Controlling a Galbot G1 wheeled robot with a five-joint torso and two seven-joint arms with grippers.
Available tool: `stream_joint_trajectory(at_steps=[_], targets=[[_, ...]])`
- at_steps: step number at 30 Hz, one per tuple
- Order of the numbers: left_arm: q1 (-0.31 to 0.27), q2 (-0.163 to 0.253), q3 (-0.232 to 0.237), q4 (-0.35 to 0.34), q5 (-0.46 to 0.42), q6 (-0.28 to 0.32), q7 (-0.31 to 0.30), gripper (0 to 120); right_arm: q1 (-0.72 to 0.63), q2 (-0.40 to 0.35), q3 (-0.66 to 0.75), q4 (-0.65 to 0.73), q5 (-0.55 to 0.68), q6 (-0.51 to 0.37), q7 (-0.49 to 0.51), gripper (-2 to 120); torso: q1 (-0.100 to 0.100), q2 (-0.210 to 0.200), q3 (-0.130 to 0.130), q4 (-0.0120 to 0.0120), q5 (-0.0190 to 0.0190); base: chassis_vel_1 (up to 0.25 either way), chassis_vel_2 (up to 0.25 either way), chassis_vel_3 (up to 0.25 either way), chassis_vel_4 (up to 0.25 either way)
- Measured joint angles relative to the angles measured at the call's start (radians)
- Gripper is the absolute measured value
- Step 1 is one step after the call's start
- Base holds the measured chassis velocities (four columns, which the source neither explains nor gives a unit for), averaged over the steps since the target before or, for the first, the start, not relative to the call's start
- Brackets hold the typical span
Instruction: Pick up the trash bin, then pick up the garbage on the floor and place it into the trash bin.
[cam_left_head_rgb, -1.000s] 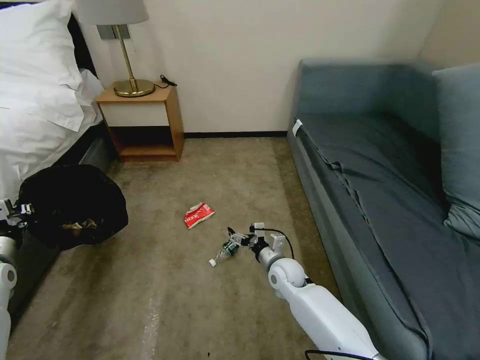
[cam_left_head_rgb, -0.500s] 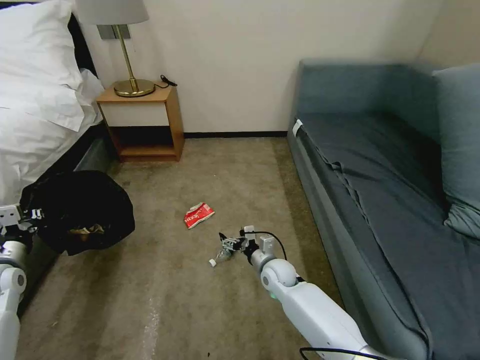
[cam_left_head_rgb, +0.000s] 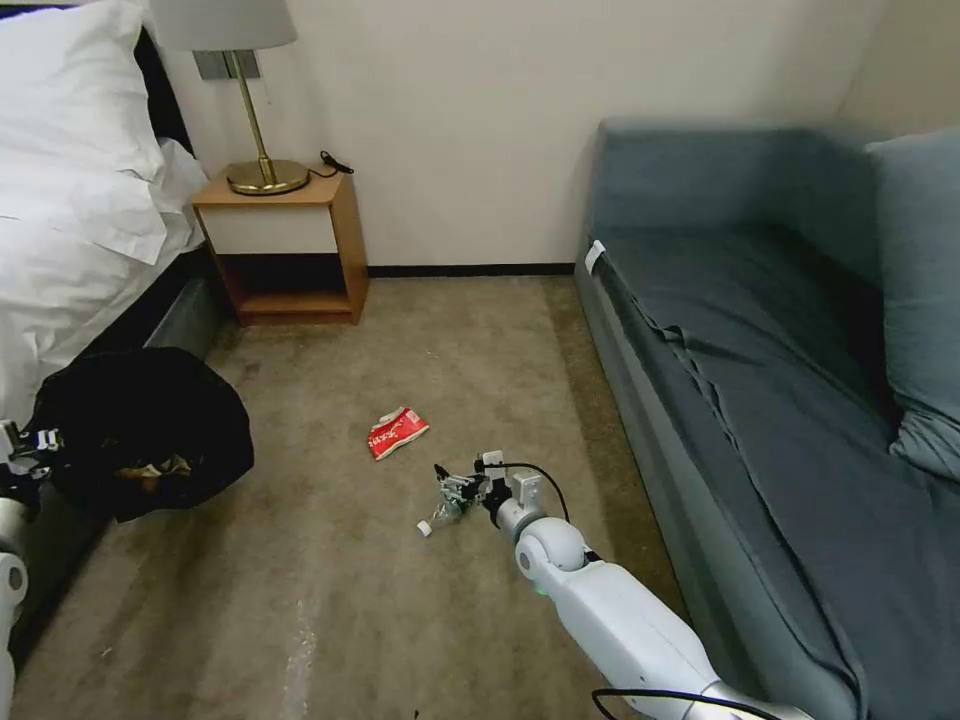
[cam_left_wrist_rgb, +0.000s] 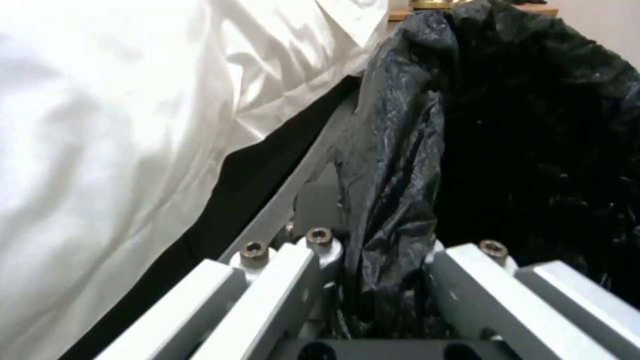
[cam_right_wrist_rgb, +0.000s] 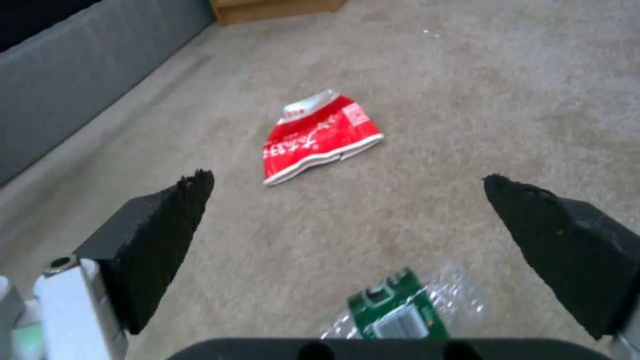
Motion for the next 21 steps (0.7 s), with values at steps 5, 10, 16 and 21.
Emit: stream_joint_trajectory(at_steps=[5,10,16,21], targets=[[-0.004,-0.005,0.007,0.003,0.001,-0.002,0.002,4,-0.015,-0.002,0.008,0.004,-0.005,0.0,0.0,100,0.0,0.0,0.0,-0.0002,0.0,-0.095,0.088,0.073,-0.095],[-0.011,-0.008,0.015,0.004,0.004,-0.002,0.002,4,-0.026,-0.006,0.015,0.011,-0.009,0.0,0.001,100,0.0,0.0,0.0,-0.0001,0.0,-0.058,0.079,0.05,-0.069],[-0.012,-0.01,0.018,0.004,0.004,-0.002,0.002,4,-0.03,-0.009,0.017,0.014,-0.014,0.0,0.001,100,0.0,0.0,0.0,-0.0001,0.0,-0.03,0.034,0.027,-0.03],[-0.008,-0.011,0.018,0.004,0.004,-0.004,0.002,4,-0.032,-0.005,0.018,0.008,-0.02,0.001,0.001,100,0.0,0.0,0.0,0.0001,0.0001,-0.04,0.04,0.041,-0.045]])
